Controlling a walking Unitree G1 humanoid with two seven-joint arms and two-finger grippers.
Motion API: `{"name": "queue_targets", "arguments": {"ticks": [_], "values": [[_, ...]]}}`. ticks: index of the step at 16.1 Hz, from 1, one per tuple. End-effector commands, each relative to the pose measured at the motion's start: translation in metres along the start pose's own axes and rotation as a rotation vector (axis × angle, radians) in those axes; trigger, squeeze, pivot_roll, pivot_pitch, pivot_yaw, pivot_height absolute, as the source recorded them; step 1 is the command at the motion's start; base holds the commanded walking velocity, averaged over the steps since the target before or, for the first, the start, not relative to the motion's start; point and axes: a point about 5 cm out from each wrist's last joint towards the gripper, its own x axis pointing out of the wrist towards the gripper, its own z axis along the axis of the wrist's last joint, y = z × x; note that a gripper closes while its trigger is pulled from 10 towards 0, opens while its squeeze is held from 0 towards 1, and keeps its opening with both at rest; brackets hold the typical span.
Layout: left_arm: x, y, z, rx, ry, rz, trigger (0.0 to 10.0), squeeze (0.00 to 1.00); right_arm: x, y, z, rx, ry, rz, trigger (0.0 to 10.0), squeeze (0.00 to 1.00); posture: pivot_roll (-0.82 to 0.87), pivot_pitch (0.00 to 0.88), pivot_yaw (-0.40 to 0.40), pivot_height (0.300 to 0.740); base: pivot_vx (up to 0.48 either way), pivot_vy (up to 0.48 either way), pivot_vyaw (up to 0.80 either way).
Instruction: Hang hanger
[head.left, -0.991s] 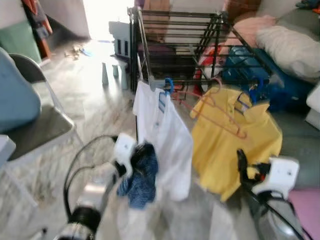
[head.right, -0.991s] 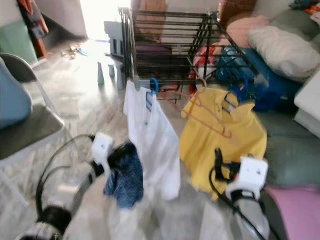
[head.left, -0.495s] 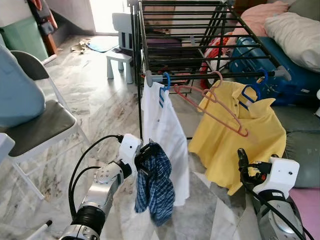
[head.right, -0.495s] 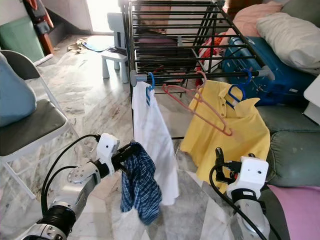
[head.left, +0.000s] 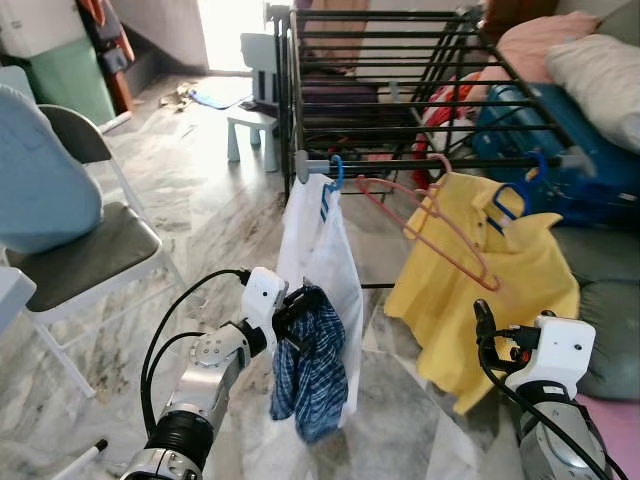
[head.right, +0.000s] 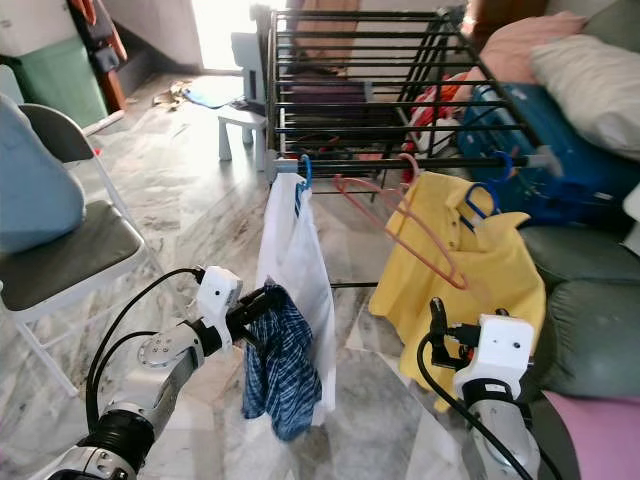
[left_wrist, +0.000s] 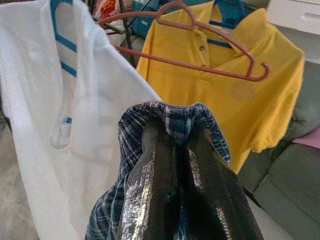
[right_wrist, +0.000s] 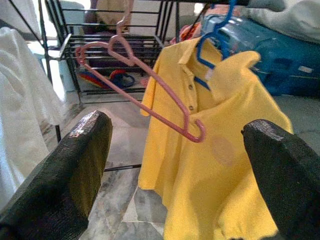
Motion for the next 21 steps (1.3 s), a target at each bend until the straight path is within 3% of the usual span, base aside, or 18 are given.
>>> {"name": "queue_targets", "arguments": {"ticks": [1,7,18,21], "values": [[0.0037,0.0001,0.0091,0.022,-0.028,-0.010,10.0,0.00,0.0014,0.0005,-0.0007,-0.008,0.008,0.012,10.0,0.00,0.07,0.000,-0.048,0.740,0.379,0.289,0.00],[0.0043,-0.0020,0.0084,0.023,-0.028,-0.019,10.0,0.00,0.0023,0.0012,-0.0014,-0.011,0.010,0.016,10.0,0.00,0.07,0.000,-0.050,0.740,0.384,0.277,0.00],[0.0033,-0.0029,0.0057,0.022,-0.018,-0.012,10.0,0.00,0.0047,0.0046,-0.0013,-0.012,0.009,0.017,10.0,0.00,0.08,0.000,-0.054,0.740,0.408,-0.049,-0.05],[0.0032,-0.0019,0.0057,0.012,-0.017,-0.009,10.0,0.00,0.0046,0.0082,-0.0026,-0.013,0.016,0.038,10.0,0.00,0.08,0.000,-0.054,0.740,0.000,0.000,0.00]]}}
